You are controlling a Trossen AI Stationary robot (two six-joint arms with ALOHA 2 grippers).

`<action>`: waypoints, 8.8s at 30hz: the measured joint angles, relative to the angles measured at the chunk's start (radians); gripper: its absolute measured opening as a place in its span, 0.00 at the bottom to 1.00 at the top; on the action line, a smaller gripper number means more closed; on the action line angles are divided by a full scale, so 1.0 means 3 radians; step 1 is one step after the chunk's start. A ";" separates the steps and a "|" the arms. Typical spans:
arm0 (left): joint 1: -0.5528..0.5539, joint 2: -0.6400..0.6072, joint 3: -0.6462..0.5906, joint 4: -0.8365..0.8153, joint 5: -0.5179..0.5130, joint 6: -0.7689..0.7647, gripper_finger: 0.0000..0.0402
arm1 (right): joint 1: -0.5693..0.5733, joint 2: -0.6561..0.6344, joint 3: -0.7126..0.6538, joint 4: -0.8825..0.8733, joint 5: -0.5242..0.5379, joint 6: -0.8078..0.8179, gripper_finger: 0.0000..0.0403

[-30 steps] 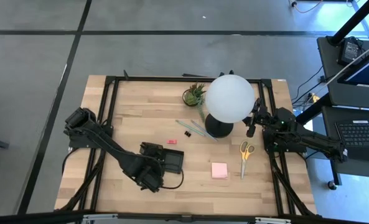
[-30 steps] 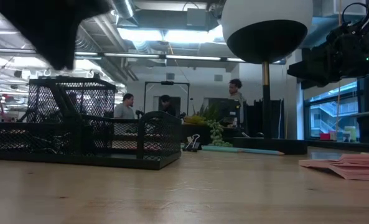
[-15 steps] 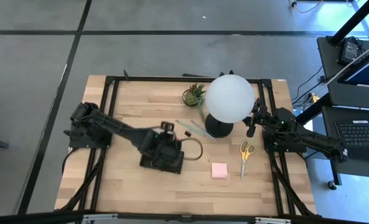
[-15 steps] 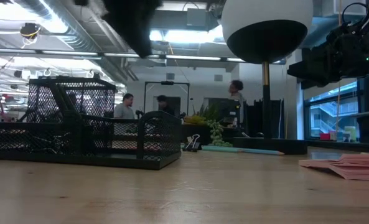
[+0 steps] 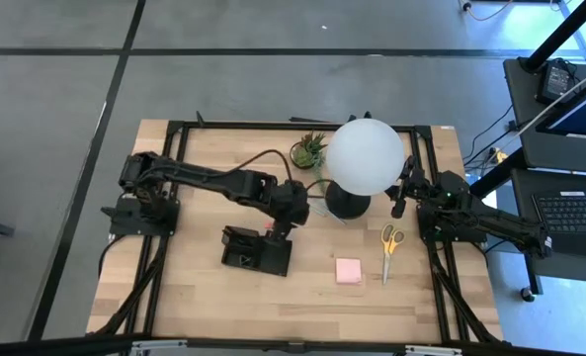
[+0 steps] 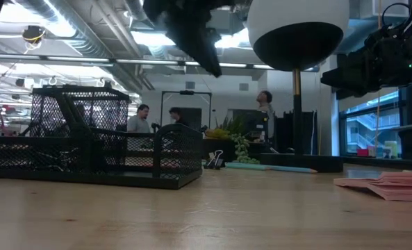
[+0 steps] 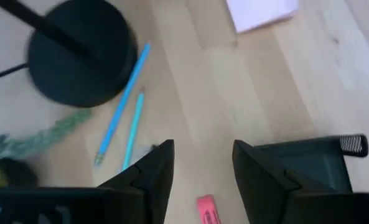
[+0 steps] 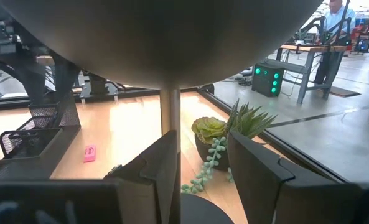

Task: Pick and place office supplies into organizer
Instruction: Put the black binder clip into the desk organizer, then put the eraser into the desk organizer

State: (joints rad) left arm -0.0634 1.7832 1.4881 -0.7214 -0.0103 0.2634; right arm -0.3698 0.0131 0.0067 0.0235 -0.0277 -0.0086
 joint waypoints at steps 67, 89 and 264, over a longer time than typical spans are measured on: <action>0.0974 0.0636 -0.2100 0.4116 0.1117 -0.0730 0.09 | 0.0000 0.0000 0.0000 0.0000 0.0000 0.0000 0.36; 0.0907 0.0262 -0.2109 0.3857 0.1047 -0.0700 0.01 | 0.0000 0.0000 -0.0001 0.0000 0.0000 0.0000 0.36; 0.0212 -0.0244 -0.1122 0.0355 0.0033 -0.1190 0.35 | 0.0000 0.0041 -0.0001 0.0000 0.0001 0.0002 0.36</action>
State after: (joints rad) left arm 0.0002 1.7100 1.1515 -0.6148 -0.0006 -0.0936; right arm -0.3698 0.0254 0.0064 0.0235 -0.0273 -0.0079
